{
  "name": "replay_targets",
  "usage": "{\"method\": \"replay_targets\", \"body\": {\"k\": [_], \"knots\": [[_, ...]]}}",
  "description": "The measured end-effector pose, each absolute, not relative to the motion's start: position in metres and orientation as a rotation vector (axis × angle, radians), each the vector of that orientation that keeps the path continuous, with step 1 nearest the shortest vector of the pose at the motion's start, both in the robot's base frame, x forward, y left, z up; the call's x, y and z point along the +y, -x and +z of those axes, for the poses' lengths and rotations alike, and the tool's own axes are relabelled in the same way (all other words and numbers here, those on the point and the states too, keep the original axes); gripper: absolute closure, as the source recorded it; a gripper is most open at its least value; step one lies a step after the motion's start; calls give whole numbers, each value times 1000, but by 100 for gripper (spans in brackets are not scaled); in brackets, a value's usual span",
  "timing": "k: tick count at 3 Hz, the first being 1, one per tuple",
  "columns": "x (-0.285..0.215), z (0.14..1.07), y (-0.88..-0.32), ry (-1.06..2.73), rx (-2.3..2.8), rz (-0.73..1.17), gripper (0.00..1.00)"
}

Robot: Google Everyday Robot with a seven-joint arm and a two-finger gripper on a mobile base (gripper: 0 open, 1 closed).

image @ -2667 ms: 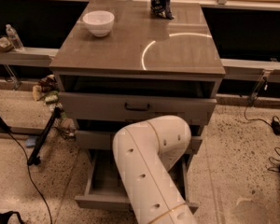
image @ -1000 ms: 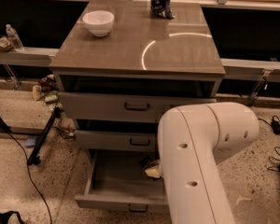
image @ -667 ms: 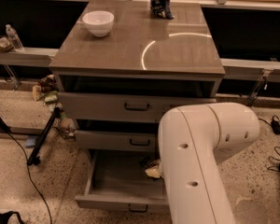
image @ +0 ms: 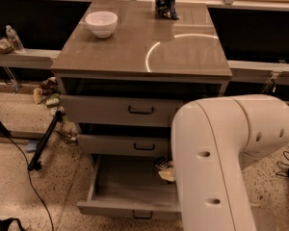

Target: Pick rxbar chocolate from bottom drawer and place on counter

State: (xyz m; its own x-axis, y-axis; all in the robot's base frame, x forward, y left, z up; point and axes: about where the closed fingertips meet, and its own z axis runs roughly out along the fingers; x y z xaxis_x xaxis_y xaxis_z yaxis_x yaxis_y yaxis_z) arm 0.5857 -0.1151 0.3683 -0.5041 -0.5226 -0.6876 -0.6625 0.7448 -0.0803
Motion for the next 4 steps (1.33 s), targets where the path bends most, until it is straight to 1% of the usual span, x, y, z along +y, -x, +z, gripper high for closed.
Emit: {"method": "replay_targets", "body": {"k": [1, 2, 4], "knots": [[-123, 416, -593, 900, 2198, 201, 100], [-117, 485, -594, 1012, 2082, 208, 100], [-124, 497, -591, 993, 2079, 189, 100]]}}
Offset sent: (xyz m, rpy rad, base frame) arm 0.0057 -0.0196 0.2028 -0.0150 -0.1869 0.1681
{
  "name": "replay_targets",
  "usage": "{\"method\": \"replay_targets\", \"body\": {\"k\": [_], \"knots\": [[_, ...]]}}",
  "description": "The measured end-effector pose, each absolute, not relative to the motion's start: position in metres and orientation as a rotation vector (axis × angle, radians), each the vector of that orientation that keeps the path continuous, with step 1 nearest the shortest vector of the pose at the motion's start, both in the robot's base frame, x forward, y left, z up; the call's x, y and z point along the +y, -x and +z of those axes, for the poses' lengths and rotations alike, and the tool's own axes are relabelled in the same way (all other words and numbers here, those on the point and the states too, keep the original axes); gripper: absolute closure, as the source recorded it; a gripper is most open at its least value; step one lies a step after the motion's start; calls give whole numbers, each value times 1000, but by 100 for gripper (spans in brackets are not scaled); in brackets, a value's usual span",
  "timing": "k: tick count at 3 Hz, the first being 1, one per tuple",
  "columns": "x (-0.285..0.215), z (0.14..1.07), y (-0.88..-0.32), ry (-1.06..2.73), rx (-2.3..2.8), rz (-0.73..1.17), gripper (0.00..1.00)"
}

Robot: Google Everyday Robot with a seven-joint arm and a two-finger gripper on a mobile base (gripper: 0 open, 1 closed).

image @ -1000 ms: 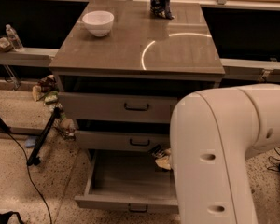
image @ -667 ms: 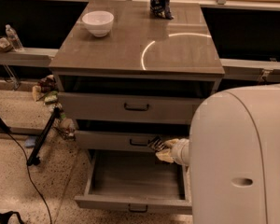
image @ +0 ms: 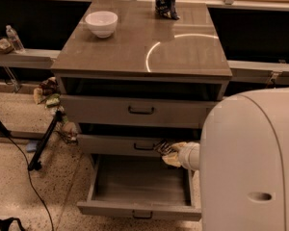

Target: Pick rxbar chocolate from bottom drawer and place on counter

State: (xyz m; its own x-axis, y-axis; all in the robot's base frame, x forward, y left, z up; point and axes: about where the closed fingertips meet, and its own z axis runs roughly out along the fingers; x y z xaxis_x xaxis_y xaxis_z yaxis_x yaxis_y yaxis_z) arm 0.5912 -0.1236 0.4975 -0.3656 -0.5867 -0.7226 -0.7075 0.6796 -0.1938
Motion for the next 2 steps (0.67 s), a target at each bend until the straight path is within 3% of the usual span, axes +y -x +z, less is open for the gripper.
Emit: {"method": "replay_targets", "body": {"k": [2], "knots": [[-139, 588, -581, 1021, 2001, 41, 100]]}}
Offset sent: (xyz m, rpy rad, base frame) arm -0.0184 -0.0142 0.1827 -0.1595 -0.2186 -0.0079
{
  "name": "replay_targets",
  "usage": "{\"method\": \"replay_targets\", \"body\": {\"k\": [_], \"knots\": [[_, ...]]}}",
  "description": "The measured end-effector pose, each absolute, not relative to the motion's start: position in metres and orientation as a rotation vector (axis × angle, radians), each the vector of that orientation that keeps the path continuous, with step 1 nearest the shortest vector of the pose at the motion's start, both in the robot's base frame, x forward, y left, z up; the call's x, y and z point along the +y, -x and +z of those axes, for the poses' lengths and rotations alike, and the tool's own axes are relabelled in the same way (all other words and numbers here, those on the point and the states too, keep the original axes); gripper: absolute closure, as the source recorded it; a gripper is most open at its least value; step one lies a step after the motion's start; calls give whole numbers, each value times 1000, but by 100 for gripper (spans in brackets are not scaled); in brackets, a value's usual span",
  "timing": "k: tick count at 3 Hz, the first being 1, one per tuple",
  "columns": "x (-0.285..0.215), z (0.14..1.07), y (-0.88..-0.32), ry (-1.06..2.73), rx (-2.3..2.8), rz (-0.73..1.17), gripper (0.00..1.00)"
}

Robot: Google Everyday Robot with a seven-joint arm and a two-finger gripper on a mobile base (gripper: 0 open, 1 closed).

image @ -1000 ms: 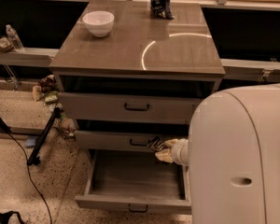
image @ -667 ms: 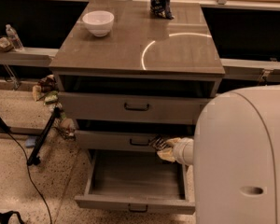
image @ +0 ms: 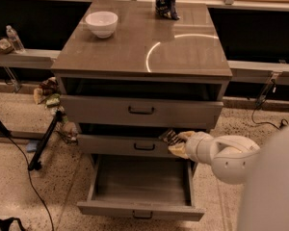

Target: Pick rxbar chocolate from bottom drawer and place on counter

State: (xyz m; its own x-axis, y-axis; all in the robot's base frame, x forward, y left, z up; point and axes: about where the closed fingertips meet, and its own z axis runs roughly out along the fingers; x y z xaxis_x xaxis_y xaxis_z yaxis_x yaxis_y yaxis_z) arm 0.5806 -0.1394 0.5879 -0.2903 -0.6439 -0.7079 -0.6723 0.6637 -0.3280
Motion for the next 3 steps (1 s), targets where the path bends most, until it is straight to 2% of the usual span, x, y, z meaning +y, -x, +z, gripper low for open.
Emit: {"method": "replay_targets", "body": {"k": [1, 3], "knots": [[-126, 669, -581, 1077, 1916, -29, 100], [-107, 706, -580, 1146, 1864, -52, 100]]}}
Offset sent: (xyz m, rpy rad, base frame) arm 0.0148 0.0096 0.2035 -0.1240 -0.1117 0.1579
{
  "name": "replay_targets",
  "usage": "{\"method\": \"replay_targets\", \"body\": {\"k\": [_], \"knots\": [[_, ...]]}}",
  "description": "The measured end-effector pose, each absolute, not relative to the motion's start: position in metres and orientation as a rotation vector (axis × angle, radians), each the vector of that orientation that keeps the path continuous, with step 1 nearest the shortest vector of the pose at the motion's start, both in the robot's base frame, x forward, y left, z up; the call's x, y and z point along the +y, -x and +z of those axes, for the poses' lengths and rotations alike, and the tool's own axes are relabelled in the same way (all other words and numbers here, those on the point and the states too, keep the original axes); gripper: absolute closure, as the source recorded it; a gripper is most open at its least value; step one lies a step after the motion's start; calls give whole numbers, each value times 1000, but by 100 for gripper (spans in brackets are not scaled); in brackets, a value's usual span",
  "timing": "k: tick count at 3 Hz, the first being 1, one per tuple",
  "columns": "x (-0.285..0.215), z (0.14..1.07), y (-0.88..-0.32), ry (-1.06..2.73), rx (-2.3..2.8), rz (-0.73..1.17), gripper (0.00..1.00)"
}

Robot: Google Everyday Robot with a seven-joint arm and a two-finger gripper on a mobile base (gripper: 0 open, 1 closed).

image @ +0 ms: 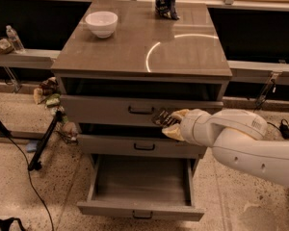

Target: Pick rxbar chocolate from bottom drawer and place on counter

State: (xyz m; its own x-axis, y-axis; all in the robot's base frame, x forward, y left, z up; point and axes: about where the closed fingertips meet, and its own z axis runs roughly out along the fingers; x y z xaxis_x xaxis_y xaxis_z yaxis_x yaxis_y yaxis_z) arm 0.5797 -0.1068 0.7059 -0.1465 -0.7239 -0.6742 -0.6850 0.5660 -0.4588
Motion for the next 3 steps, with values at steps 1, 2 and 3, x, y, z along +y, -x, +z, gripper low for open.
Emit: {"method": "replay_targets", "body": {"k": [1, 2, 3], "knots": [[-107, 710, -581, 1128, 1857, -41, 100], [-110, 738, -592, 1106, 1856, -90, 100], [-107, 741, -598, 1121, 1866, -114, 100]]}}
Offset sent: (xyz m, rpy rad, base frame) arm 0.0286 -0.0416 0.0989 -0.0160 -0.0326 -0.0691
